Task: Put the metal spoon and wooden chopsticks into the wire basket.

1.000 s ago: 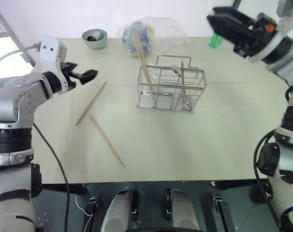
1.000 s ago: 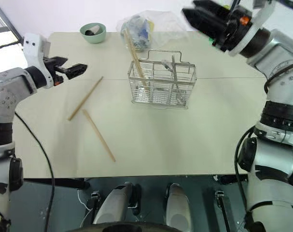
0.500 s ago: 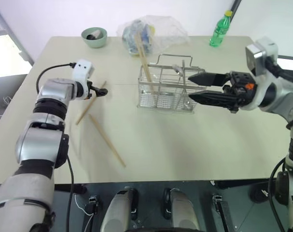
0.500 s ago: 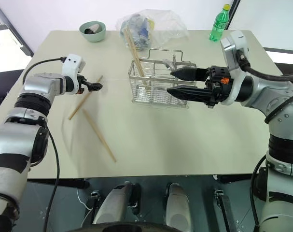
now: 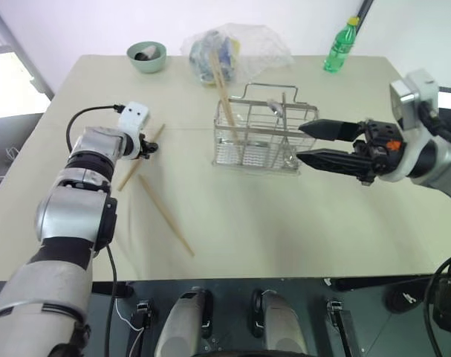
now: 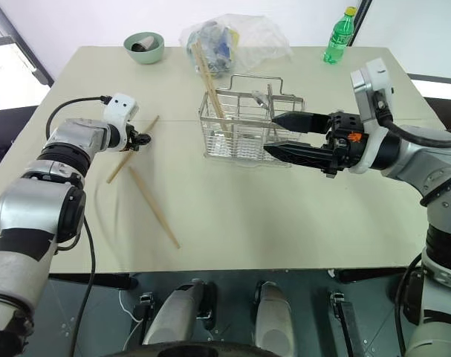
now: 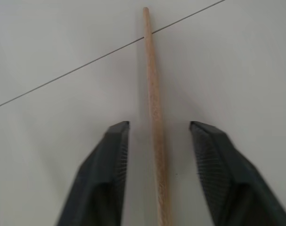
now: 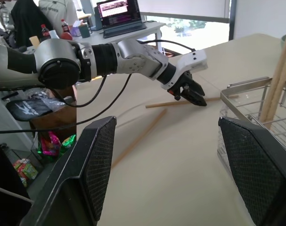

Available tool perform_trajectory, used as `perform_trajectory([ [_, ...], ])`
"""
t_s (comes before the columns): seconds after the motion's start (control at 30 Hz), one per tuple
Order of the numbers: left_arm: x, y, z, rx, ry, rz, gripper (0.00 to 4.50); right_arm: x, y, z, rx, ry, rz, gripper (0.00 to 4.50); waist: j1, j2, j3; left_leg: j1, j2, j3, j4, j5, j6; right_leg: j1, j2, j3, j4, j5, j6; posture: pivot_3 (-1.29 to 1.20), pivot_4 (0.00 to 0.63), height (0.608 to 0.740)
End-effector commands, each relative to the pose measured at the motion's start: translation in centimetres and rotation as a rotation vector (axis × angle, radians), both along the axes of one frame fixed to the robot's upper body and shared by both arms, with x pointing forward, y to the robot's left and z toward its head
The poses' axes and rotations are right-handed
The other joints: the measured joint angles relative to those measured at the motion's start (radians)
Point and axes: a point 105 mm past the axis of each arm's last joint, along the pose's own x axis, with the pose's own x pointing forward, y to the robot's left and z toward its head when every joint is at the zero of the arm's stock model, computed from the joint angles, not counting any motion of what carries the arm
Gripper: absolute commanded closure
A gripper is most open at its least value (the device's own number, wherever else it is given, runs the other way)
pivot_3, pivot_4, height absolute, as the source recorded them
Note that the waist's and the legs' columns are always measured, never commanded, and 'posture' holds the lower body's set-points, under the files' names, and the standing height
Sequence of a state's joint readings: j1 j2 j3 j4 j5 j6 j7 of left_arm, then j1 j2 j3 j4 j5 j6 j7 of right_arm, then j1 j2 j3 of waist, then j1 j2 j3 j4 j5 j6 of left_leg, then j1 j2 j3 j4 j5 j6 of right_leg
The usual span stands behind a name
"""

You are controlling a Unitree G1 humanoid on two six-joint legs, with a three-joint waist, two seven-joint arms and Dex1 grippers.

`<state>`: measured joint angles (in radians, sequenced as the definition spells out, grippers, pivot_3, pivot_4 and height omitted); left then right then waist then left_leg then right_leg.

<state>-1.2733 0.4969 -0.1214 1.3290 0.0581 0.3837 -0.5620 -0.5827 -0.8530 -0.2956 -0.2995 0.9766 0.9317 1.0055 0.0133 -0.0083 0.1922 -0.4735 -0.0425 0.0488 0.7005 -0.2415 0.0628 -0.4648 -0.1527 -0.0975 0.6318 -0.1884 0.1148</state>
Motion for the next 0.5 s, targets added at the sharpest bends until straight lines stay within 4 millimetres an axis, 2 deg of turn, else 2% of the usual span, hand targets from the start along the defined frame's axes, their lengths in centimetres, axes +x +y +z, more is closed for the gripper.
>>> perform_trajectory([
  [0.03,0.5,0.1,1.5,-0.011,-0.056,0.016,4.44,-0.7,-0.2,1.0,-0.003,-0.051,-0.007,0.93,0.0,0.0,0.0,0.0,0.0,0.0,0.0,0.0,0.0,0.0,0.0,0.0,0.0,0.0,0.0,0.0,0.15,0.686],
  [0.1,0.8,0.1,2.2,-0.01,-0.094,0.029,4.48,-0.6,-0.2,1.0,0.001,-0.049,-0.013,0.93,0.001,0.0,0.0,0.0,0.0,0.0,0.0,0.0,0.0,0.0,0.0,0.0,0.0,0.0,0.0,0.0,0.15,0.686],
  [0.17,1.3,0.7,3.9,0.047,-0.191,0.063,4.48,-0.5,-0.3,1.0,0.005,-0.05,-0.021,0.93,0.002,0.0,0.0,0.0,0.0,0.0,0.0,0.0,0.0,0.0,0.0,0.0,0.0,0.0,0.0,0.0,0.15,0.686],
  [0.23,1.8,1.2,6.3,-0.02,-0.295,0.132,4.48,-0.4,-0.4,1.1,0.011,-0.048,-0.026,0.93,0.003,-0.001,0.0,0.0,0.0,0.0,0.0,0.0,0.0,0.0,0.0,0.0,0.0,0.0,0.0,0.0,0.15,0.686],
  [0.37,2.2,0.9,13.4,-0.219,-0.563,0.176,4.48,-0.2,-0.6,1.1,0.022,-0.04,-0.037,0.93,0.003,-0.003,0.001,-0.002,0.0,-0.001,0.001,0.0,0.0,-0.001,0.0,0.0,0.0,0.001,0.0,0.0,0.15,0.686],
  [0.47,1.6,-1.0,19.4,-0.469,-0.747,0.112,4.48,0.0,-0.8,1.2,0.026,-0.032,-0.054,0.93,0.003,-0.003,0.002,-0.002,0.0,0.0,0.001,0.0,-0.001,-0.001,-0.001,0.0,-0.001,0.001,0.001,0.0,0.15,0.686],
  [0.5,1.0,-2.2,22.0,-0.597,-0.814,0.056,4.48,0.1,-0.9,1.2,0.025,-0.03,-0.059,0.93,0.003,-0.003,0.002,-0.002,0.0,0.0,0.001,0.0,-0.001,-0.001,-0.001,0.0,-0.001,0.001,0.001,0.0,0.15,0.686],
])
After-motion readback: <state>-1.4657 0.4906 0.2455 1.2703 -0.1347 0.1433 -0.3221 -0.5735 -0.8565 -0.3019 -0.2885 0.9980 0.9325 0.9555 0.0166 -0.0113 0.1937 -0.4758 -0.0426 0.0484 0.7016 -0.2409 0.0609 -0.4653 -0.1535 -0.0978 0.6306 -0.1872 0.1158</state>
